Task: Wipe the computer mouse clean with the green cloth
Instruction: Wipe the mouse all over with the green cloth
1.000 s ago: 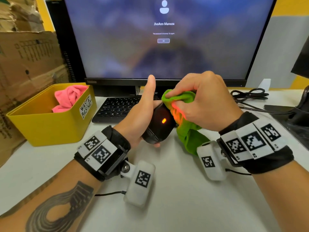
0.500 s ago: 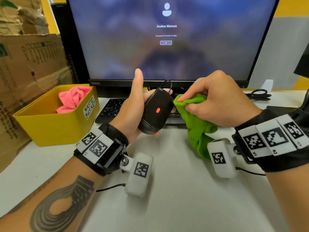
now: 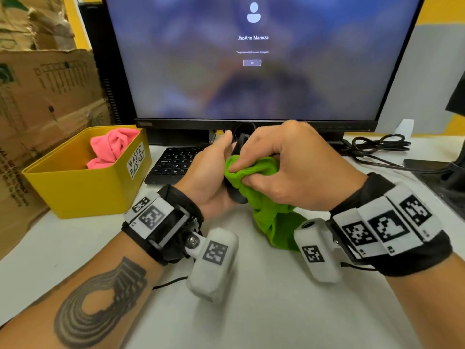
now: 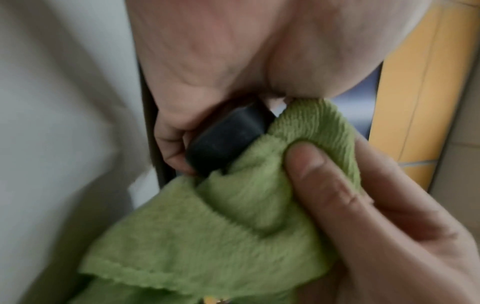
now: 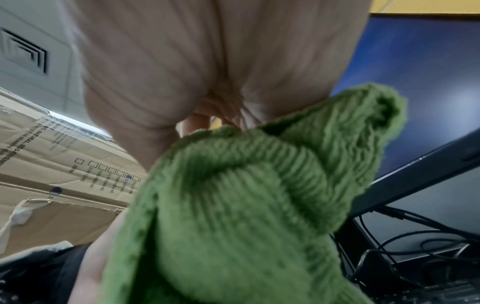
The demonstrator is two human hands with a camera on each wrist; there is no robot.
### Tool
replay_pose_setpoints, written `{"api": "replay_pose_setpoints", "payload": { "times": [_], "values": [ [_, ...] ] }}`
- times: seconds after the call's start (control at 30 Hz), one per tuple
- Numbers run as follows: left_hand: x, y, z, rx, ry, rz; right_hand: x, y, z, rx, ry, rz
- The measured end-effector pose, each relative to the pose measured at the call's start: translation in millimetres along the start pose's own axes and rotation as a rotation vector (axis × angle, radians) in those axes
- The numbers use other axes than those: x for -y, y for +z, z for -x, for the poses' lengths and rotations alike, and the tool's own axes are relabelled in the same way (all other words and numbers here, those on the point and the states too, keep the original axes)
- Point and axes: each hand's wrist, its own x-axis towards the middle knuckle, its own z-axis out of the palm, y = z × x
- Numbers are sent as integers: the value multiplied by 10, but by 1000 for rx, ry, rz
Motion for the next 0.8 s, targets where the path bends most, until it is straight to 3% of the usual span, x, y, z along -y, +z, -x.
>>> {"api": "replay_pose_setpoints", "payload": {
  "times": [0.17,0.3,0.5,0.67,0.8],
  "values": [
    [-57,-91,-22,-28,12,48,-73,-25,39,119,52,16],
    [-84,-98,2,-55,20,45,-165,-66,60,103,111,56],
    [-18,-9,40,-78,21,13,-12,31,19,29,-16,-39],
    [-82,-49,40,-84,26,35,-114,-12,49,121,89,25],
    [-85,-41,61,-92,26,18,-110,-32,54,109,109,74]
  ]
}}
